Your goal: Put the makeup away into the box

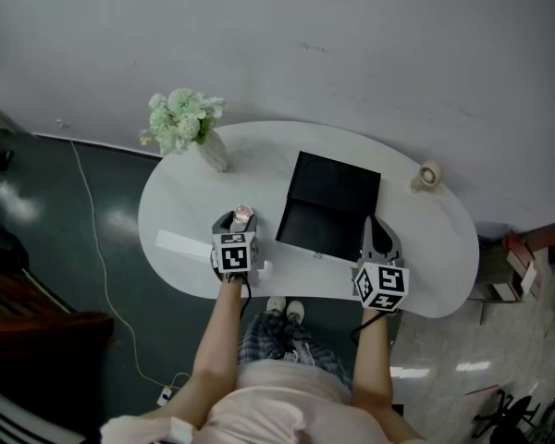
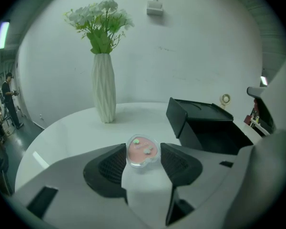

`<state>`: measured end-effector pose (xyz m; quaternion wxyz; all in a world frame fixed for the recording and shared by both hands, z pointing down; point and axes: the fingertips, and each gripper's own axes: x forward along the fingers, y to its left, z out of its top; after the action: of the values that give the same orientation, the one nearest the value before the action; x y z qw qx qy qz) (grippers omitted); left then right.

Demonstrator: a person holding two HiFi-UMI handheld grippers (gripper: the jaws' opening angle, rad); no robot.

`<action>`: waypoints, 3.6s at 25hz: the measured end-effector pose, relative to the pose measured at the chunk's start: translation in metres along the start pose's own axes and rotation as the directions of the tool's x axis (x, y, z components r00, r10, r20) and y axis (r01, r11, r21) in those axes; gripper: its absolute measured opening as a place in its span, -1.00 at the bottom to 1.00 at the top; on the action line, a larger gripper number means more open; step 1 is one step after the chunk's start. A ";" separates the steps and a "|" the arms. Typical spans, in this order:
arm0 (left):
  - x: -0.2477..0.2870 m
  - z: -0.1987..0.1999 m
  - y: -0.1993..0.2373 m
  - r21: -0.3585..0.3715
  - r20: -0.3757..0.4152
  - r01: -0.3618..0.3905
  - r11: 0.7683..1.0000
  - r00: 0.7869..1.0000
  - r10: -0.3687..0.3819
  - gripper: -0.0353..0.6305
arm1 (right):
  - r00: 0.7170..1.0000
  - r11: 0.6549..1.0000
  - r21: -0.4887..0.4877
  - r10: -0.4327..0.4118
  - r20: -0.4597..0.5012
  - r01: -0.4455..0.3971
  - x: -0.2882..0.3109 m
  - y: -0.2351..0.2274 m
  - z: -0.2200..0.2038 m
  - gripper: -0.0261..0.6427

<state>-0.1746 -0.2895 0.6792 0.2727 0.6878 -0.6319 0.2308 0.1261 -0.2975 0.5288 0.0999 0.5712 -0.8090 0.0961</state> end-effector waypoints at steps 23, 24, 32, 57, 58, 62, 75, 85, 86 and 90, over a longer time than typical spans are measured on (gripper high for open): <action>-0.021 0.045 -0.170 0.216 -0.033 0.329 0.919 0.943 -0.330 -0.16 | 0.998 0.998 0.030 -0.055 0.011 0.055 -0.031 -0.026 -0.003 -0.88; -0.019 0.042 -0.176 0.220 -0.048 0.338 0.915 0.941 -0.336 -0.16 | 0.998 0.998 0.031 -0.059 0.009 0.059 -0.032 -0.028 -0.003 -0.88; 0.004 0.020 -0.196 0.245 -0.170 0.381 0.892 0.922 -0.347 -0.16 | 0.997 0.996 0.038 -0.079 -0.004 0.079 -0.032 -0.040 -0.008 -0.88; 0.009 0.002 -0.202 0.259 -0.287 0.440 0.860 0.885 -0.367 0.15 | 0.995 0.993 0.052 -0.102 -0.024 0.103 -0.020 -0.055 -0.013 -0.88; 0.007 0.003 -0.202 0.245 -0.278 0.446 0.861 0.883 -0.378 0.16 | 0.994 0.993 0.053 -0.102 -0.024 0.103 -0.020 -0.055 -0.013 -0.88; 0.004 0.010 -0.199 0.235 -0.243 0.439 0.867 0.890 -0.385 0.17 | 0.995 0.993 0.056 -0.100 -0.024 0.101 -0.021 -0.053 -0.016 -0.88; -0.039 0.097 -0.166 0.119 0.117 0.381 0.917 0.912 -0.394 0.16 | 0.992 0.991 0.066 -0.120 0.029 0.118 -0.034 -0.060 0.004 -0.88; -0.118 0.193 -0.121 0.137 0.483 0.292 0.947 0.815 -0.321 -0.73 | 0.978 0.987 0.079 -0.151 0.142 0.141 -0.054 -0.070 0.049 -0.88; -0.125 0.198 -0.119 0.150 0.508 0.279 0.948 0.801 -0.316 -0.76 | 0.976 0.987 0.079 -0.154 0.155 0.143 -0.056 -0.071 0.054 -0.88; -0.149 0.215 -0.116 0.208 0.566 0.235 0.949 0.763 -0.313 -0.81 | 0.967 0.986 0.071 -0.160 0.200 0.148 -0.062 -0.073 0.074 -0.88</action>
<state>-0.0796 -0.3161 0.4102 0.0493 0.8257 -0.5620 0.0013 0.2112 -0.2853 0.4440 0.0071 0.6416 -0.7653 0.0508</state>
